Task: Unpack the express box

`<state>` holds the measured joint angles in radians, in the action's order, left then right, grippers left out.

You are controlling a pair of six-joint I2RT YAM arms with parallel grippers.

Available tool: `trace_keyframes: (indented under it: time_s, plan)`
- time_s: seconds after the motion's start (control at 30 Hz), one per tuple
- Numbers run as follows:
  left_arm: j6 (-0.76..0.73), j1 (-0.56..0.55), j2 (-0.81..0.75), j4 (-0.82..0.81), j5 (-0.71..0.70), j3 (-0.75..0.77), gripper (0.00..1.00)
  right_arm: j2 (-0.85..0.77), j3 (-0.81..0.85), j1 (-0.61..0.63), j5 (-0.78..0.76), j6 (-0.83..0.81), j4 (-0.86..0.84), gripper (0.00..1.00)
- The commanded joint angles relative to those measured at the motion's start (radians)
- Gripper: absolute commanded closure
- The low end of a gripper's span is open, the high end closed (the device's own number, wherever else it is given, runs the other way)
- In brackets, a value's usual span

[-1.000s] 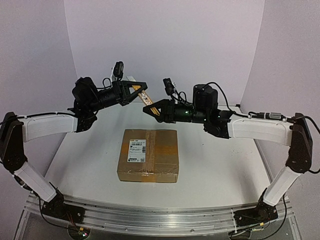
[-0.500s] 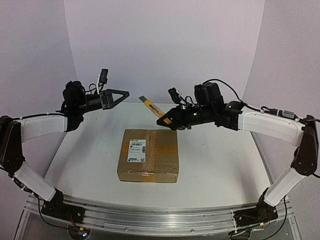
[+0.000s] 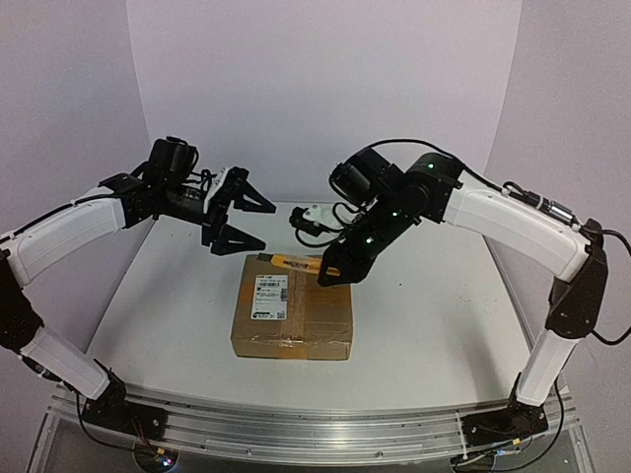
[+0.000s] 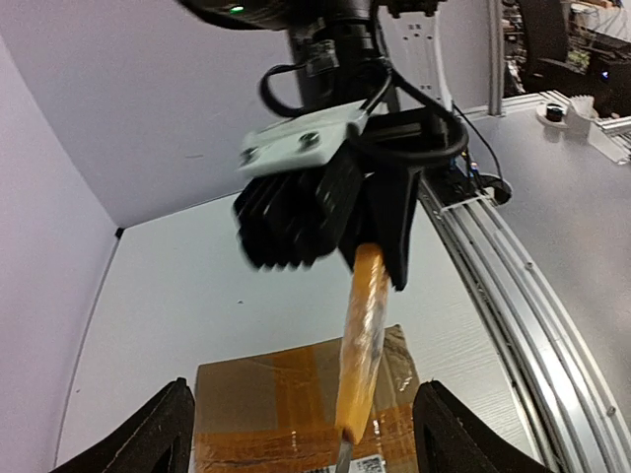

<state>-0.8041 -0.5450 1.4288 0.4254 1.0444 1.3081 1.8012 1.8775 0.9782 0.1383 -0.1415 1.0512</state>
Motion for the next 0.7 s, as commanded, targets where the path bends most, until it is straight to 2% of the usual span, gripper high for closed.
trace_keyframes:
  time_s: [0.0,0.13,0.3,0.43,0.67]
  plan:
    - [-0.193,-0.035,0.046,0.310,-0.004,0.078,0.25,0.046,0.138,0.020,-0.076,-0.139,0.056,1.00]
    - [-0.189,-0.052,0.066,0.376,-0.008,0.087,0.27,0.070,0.187,0.033,-0.074,-0.164,0.049,1.00]
    - [-0.116,-0.055,0.092,0.304,-0.070,0.098,0.42,0.076,0.205,0.049,-0.063,-0.182,0.040,1.00]
    - [-0.111,-0.055,0.089,0.285,-0.070,0.108,0.67,0.068,0.200,0.050,-0.056,-0.179,0.039,1.00]
    - [-0.111,-0.055,0.074,0.285,-0.020,0.101,0.99,0.060,0.176,0.050,-0.062,-0.162,0.038,1.00]
